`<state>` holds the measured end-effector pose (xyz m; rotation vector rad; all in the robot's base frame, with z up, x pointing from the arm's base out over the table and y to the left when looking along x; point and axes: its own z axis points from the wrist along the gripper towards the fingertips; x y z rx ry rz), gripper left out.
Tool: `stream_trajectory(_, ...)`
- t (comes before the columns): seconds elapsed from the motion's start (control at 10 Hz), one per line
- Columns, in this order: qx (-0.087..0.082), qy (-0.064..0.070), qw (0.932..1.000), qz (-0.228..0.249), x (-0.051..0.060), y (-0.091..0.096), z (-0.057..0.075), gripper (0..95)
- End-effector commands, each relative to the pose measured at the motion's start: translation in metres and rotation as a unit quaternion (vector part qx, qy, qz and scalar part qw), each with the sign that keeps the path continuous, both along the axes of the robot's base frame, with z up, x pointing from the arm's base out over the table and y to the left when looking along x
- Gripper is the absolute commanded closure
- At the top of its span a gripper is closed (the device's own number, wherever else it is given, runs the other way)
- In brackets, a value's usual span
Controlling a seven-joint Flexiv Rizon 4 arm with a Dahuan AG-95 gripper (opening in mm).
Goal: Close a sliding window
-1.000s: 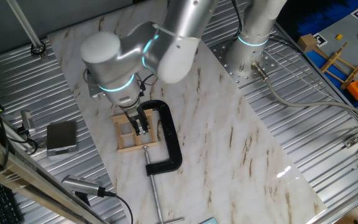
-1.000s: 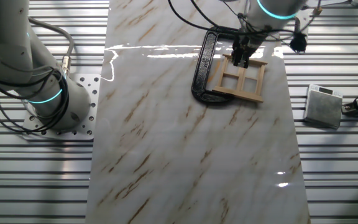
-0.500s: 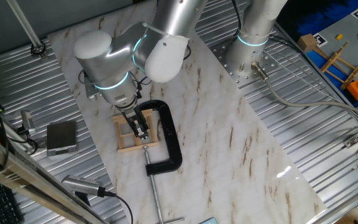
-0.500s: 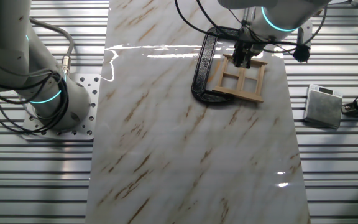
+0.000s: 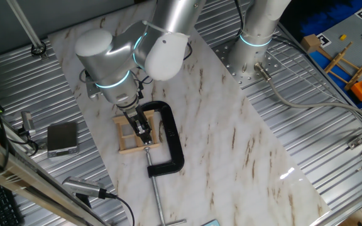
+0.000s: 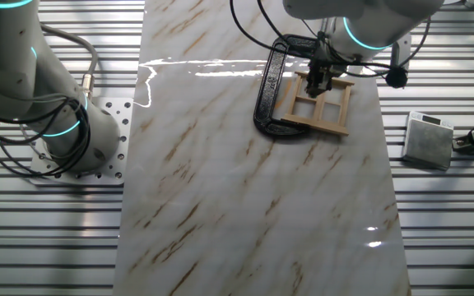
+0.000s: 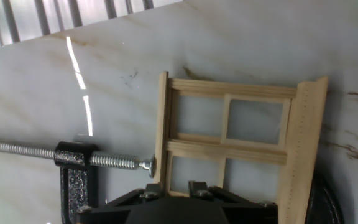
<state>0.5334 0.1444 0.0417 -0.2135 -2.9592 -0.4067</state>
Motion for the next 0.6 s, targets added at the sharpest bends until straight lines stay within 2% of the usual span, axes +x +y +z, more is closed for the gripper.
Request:
stream_trajectory(0.1,0.011,-0.002,0.9999,-0.006,-0.0016,0.0012,-0.0002,38.0)
stream_trajectory(0.6,0.017,-0.007,0.9998,-0.010,-0.0009,0.0054,-0.0037,38.0)
